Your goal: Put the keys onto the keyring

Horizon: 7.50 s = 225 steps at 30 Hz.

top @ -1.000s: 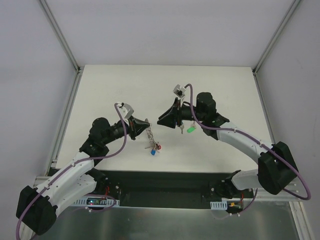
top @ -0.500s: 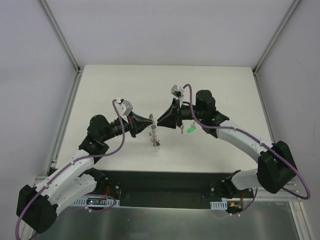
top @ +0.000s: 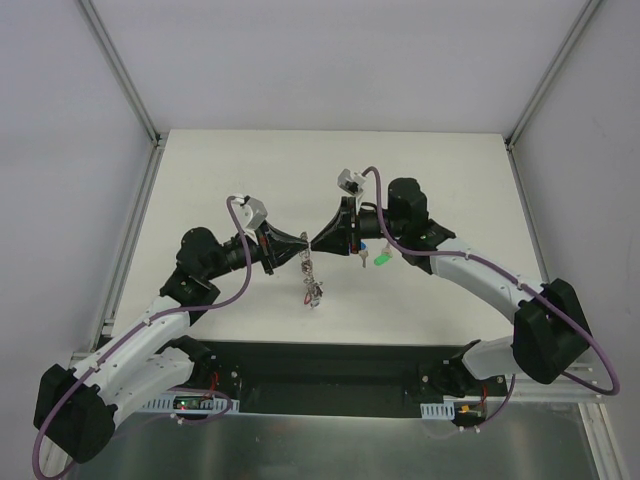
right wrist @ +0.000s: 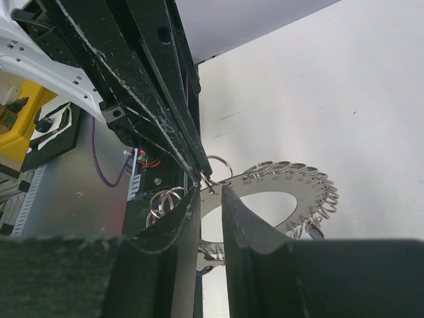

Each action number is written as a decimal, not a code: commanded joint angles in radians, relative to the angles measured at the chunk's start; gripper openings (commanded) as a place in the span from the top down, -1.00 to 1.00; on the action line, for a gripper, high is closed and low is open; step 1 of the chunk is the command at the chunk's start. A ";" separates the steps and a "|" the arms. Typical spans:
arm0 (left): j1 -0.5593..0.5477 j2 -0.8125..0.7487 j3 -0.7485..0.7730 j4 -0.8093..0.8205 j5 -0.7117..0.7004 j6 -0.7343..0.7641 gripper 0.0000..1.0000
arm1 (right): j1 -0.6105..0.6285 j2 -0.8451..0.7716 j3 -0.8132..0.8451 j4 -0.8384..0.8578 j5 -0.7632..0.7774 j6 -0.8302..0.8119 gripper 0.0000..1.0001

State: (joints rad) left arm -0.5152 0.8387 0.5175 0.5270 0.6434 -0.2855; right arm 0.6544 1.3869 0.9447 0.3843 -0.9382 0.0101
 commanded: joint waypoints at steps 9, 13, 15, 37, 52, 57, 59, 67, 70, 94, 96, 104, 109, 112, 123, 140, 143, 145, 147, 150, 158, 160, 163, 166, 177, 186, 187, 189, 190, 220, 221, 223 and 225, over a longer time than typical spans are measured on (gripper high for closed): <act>0.007 -0.007 0.058 0.122 0.039 -0.024 1.00 | 0.031 0.021 0.063 0.048 -0.045 -0.016 0.73; 0.007 -0.009 0.049 0.119 0.038 -0.026 1.00 | 0.033 0.015 0.066 0.051 -0.044 -0.016 0.98; 0.007 -0.012 0.044 0.113 0.038 -0.023 1.00 | 0.033 0.009 0.066 0.050 -0.042 -0.016 0.98; 0.009 -0.340 -0.059 -0.390 -0.318 0.180 -0.75 | 0.274 0.076 0.528 -1.188 0.930 -0.558 0.98; 0.004 0.061 -0.048 0.131 0.103 -0.079 -0.93 | 0.281 0.005 0.533 -1.147 0.750 -0.585 0.98; -0.011 0.154 -0.005 0.180 0.151 -0.098 -0.95 | 0.283 0.004 0.529 -1.115 0.736 -0.575 0.97; -0.025 0.178 0.001 0.183 0.156 -0.093 -0.95 | 0.281 0.001 0.519 -1.095 0.730 -0.575 0.98; -0.078 0.198 0.010 0.189 0.245 -0.191 -0.74 | 0.261 0.009 0.490 -1.039 0.756 -0.529 0.98; -0.106 0.143 -0.019 0.189 0.252 -0.233 -0.60 | 0.234 0.014 0.483 -1.003 0.768 -0.490 0.98; -0.129 0.184 0.116 -0.116 -0.002 -0.118 -0.65 | 0.218 0.031 0.490 -0.966 0.774 -0.434 0.98; -0.137 0.210 0.125 -0.113 0.068 -0.132 -0.65 | 0.218 0.038 0.491 -0.961 0.802 -0.424 0.98; -0.201 0.247 0.118 -0.110 0.185 -0.167 -0.47 | 0.208 0.078 0.506 -0.920 0.863 -0.368 0.98; -0.204 0.093 0.066 -0.189 0.174 -0.083 -0.30 | 0.198 0.093 0.509 -0.910 0.878 -0.360 0.98; -0.201 -0.024 0.035 -0.280 0.084 -0.001 -0.13 | 0.197 0.084 0.497 -0.895 0.790 -0.372 0.97; -0.166 -0.075 0.039 -0.346 -0.237 0.137 -0.16 | 0.198 0.012 0.408 -0.837 0.593 -0.444 0.98; 0.047 0.100 0.199 -0.343 0.343 0.407 -0.20 | 0.209 -0.034 0.391 -0.883 0.495 -0.556 0.98; 0.047 0.128 0.220 -0.326 0.360 0.393 -0.13 | 0.217 -0.034 0.393 -0.883 0.499 -0.564 0.98; 0.047 0.135 0.228 -0.315 0.378 0.385 -0.10 | 0.221 -0.031 0.394 -0.881 0.503 -0.564 0.98; 0.047 0.143 0.228 -0.292 0.381 0.376 -0.05 | 0.225 -0.029 0.397 -0.880 0.503 -0.565 0.98; 0.047 0.152 0.231 -0.274 0.387 0.376 0.14 | 0.228 -0.028 0.401 -0.877 0.509 -0.567 0.98; 0.047 0.183 0.219 -0.249 0.383 0.373 0.38 | 0.234 -0.031 0.407 -0.874 0.512 -0.570 0.97; 0.047 0.189 0.222 -0.248 0.383 0.373 0.41 | 0.237 -0.032 0.407 -0.872 0.512 -0.572 0.98; 0.044 0.195 0.225 -0.240 0.389 0.368 0.49 | 0.238 -0.032 0.408 -0.872 0.512 -0.572 0.98; 0.040 0.200 0.228 -0.240 0.392 0.365 0.56 | 0.240 -0.034 0.405 -0.868 0.513 -0.570 0.98; 0.024 0.212 0.222 -0.252 0.414 0.361 0.67 | 0.243 -0.045 0.404 -0.858 0.521 -0.567 0.97; 0.023 0.220 0.226 -0.277 0.423 0.371 0.70 | 0.246 -0.057 0.398 -0.854 0.524 -0.565 0.97; 0.023 0.220 0.227 -0.278 0.423 0.370 0.73 | 0.245 -0.057 0.398 -0.854 0.524 -0.565 0.97; 0.023 0.220 0.228 -0.280 0.424 0.370 0.75 | 0.246 -0.058 0.396 -0.854 0.526 -0.565 0.98; 0.023 0.223 0.228 -0.282 0.424 0.370 0.75 | 0.245 -0.060 0.397 -0.854 0.524 -0.564 0.98; 0.096 0.163 0.133 -0.136 0.000 0.365 1.00 | 0.001 -0.370 0.075 -0.685 0.869 -0.138 -0.92; 0.098 0.163 0.131 -0.134 -0.004 0.364 1.00 | -0.010 -0.367 0.062 -0.685 0.918 -0.113 -0.92; 0.101 0.152 0.147 -0.169 -0.010 0.382 1.00 | -0.019 -0.350 0.052 -0.693 0.966 -0.061 -0.92; 0.101 0.140 0.141 -0.167 -0.037 0.394 1.00 | -0.024 -0.313 0.034 -0.705 1.004 -0.074 -0.92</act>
State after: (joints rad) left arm -0.4232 1.0298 0.6514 0.2813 0.6582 0.0902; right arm 0.6434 1.0374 1.0042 -0.3431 -0.0608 -0.1471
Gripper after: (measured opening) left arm 0.008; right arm 0.961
